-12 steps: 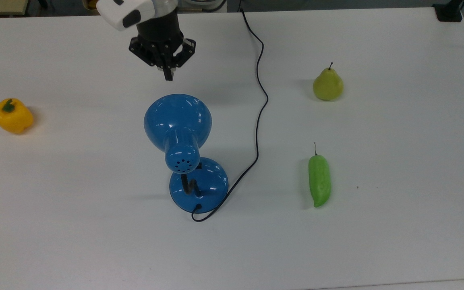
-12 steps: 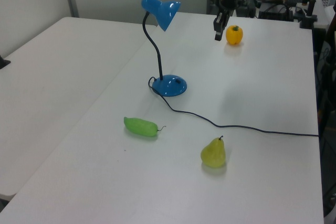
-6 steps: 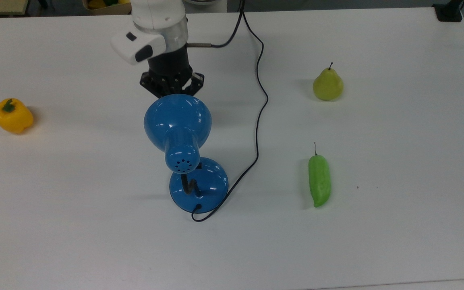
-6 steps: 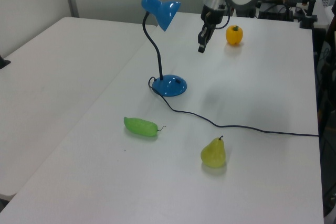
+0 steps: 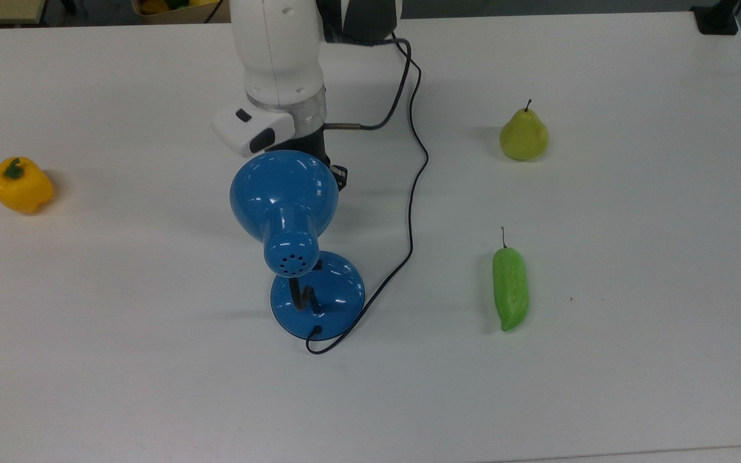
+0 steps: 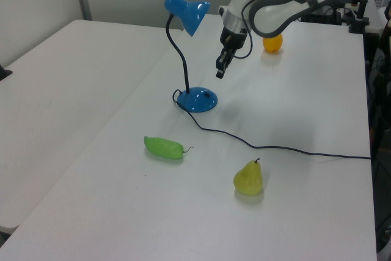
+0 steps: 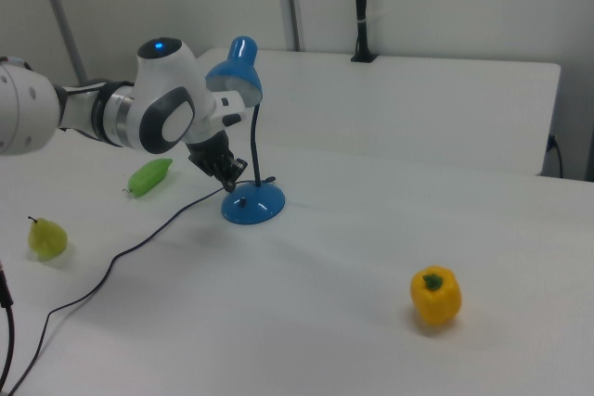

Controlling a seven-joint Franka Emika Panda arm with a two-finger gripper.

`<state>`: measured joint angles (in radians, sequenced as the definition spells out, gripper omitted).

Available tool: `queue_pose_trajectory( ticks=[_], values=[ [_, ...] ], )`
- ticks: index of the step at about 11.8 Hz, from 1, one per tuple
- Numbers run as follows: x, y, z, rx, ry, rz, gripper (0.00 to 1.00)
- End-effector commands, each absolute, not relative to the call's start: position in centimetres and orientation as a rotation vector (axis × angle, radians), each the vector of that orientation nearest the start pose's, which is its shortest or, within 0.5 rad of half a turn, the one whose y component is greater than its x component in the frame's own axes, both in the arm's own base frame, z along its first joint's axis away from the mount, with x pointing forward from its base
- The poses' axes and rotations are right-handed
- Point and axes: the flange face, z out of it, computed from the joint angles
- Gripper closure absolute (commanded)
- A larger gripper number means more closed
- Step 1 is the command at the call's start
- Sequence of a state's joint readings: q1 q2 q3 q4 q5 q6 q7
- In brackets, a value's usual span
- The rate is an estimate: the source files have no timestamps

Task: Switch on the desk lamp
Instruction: 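Lower the gripper onto the switch on the lamp base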

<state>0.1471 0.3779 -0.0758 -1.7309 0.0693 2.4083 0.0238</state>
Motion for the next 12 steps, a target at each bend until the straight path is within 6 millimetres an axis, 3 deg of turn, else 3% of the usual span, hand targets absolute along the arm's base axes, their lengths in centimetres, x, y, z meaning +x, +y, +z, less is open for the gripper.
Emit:
queue_pose_trajectory(
  ticks=[1, 5, 12],
  values=[
    [69.8, 7.0, 37.3, -3.069, -0.009, -0.473, 1.0],
    [71.7, 7.0, 36.2, -3.089, 0.013, -0.492, 1.0],
    [72.5, 7.2, 34.5, -3.11, -0.004, -0.483, 1.0]
  ],
)
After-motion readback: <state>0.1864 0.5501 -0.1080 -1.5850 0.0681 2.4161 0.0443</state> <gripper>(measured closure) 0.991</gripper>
